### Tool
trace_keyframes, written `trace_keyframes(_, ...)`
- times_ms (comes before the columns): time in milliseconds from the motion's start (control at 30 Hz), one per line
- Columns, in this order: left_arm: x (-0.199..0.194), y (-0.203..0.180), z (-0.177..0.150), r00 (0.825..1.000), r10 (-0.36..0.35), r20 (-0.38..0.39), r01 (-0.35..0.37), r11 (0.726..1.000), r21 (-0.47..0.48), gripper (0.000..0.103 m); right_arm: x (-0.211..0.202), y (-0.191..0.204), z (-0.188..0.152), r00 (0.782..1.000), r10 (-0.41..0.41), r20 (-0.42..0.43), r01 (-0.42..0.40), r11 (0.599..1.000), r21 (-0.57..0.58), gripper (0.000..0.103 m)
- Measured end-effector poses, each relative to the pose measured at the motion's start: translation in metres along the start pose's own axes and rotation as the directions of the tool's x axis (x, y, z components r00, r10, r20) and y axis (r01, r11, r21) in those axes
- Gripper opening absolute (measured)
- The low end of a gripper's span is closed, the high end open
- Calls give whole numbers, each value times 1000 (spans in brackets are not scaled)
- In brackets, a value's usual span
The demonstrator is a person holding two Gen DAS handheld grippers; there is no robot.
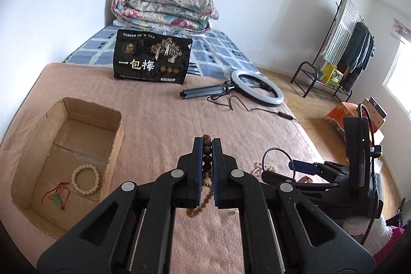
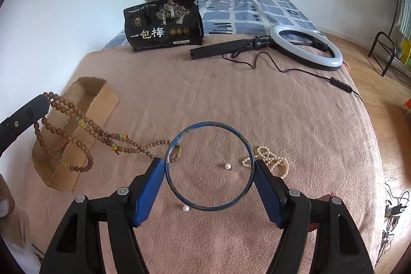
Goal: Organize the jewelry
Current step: 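Carry the necklace and bangle in both tools over the cardboard box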
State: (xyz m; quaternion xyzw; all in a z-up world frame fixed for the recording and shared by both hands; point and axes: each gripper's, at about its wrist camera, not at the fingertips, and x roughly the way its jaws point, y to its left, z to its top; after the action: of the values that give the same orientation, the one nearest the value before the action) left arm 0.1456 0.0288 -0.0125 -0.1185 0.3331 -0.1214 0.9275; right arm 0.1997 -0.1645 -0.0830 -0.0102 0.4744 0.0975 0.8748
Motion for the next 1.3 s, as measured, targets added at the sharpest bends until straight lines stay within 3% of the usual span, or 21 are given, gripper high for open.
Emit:
trace_keyframes(567, -72, 1, 24, 991, 0, 130, -1, 1000, 6, 4, -42, 22, 4, 996, 37, 77, -35, 999, -24, 73)
trace_keyframes(933, -121, 27, 39, 971, 32, 236, -25, 999, -31, 4, -50, 52, 12, 993, 69, 100, -65, 997, -46, 73)
trace_keyframes(1300, -148, 60, 42, 956, 96, 276, -81, 995, -65, 4, -45, 96, 21, 986, 129, 101, -120, 988, -94, 73)
